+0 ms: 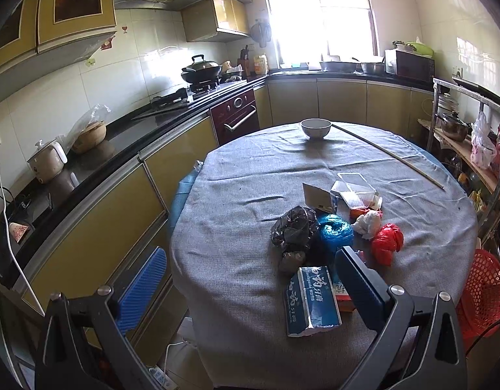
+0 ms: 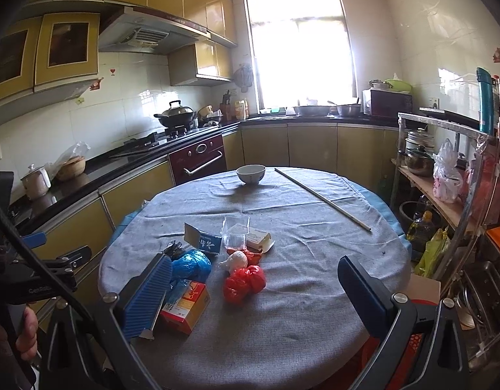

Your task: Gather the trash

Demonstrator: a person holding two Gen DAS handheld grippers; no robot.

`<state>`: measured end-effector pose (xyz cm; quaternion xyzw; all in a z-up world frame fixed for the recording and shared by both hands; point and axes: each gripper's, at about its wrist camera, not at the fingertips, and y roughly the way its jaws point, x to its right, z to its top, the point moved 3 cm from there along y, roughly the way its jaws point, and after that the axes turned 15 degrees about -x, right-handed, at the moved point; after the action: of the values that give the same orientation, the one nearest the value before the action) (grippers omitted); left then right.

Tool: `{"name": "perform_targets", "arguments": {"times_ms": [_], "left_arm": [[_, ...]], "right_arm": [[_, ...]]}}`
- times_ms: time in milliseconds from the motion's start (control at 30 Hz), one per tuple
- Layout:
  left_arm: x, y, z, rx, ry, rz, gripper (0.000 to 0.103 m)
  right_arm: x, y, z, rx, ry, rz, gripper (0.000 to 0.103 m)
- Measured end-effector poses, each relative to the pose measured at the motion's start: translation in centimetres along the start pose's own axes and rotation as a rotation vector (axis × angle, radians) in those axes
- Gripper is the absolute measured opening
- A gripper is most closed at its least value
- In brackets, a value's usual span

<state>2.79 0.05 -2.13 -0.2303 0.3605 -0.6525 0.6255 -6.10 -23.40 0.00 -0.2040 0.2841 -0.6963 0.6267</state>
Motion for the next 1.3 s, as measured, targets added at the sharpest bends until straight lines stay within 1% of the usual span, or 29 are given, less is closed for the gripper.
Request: {"name": "perform_targets", "arguments": {"times_ms": [33, 300, 533, 600, 767, 967, 1100, 1167, 1200, 1233, 1267, 1300], "left_arm": [[0.0, 0.0, 0.0, 0.011, -0.003, -0.001, 0.103], [0.2, 0.1, 0.0, 0.007, -0.006, -0.012, 0.103], [0.1, 0.3, -0.1, -0.024, -0.015, -0.036, 0.103], [0.3, 0.4, -0.2, -0.024, 0.003, -0.016, 0.103], [0.3, 0.6, -0.2, -0.044, -0.002, -0.028, 0.103], [0.3, 1.2, -0.5, -0.051, 0.003, -0.028, 0.103], [0.5, 2.3, -0.4, -0.078, 0.004, -0.04, 0.103], [0.6, 3.2, -0.4, -0.097, -0.001, -0.065, 0.103], [0.7, 4.0, -0.3, -0.122, -0.009, -0.097, 0.103], [0.8, 4.5, -0.4, -0.134, -0.025, -0.138, 0.103], [0.9, 5.3, -0.4, -0.161, -0.031, -0.178, 0.103], [1.1, 6.3, -0.4, -0.204, -0.041, -0.237, 0.103]], "right_arm": [[0.0, 0.0, 0.0, -0.002, -0.003, -0.002, 0.103], [-0.3, 0.2, 0.1, 0.008, -0.002, 0.015, 0.103], [-0.3, 0.5, 0.0, 0.008, -0.015, 0.007, 0.103], [-0.3, 0.6, 0.0, 0.002, -0.003, 0.015, 0.103], [-0.3, 0.7, -0.2, 0.005, 0.015, 0.032, 0.103], [-0.2, 1.5, -0.3, -0.018, 0.018, 0.034, 0.103], [-0.2, 2.3, -0.1, -0.038, 0.023, 0.045, 0.103], [0.0, 3.0, 0.1, -0.057, 0.037, 0.067, 0.103], [0.2, 3.5, 0.2, -0.07, 0.046, 0.084, 0.103], [0.4, 4.1, 0.3, -0.087, 0.06, 0.1, 0.103], [0.7, 4.9, 0.4, -0.095, 0.065, 0.106, 0.103], [1.0, 5.8, 0.6, -0.117, 0.079, 0.122, 0.103]]}}
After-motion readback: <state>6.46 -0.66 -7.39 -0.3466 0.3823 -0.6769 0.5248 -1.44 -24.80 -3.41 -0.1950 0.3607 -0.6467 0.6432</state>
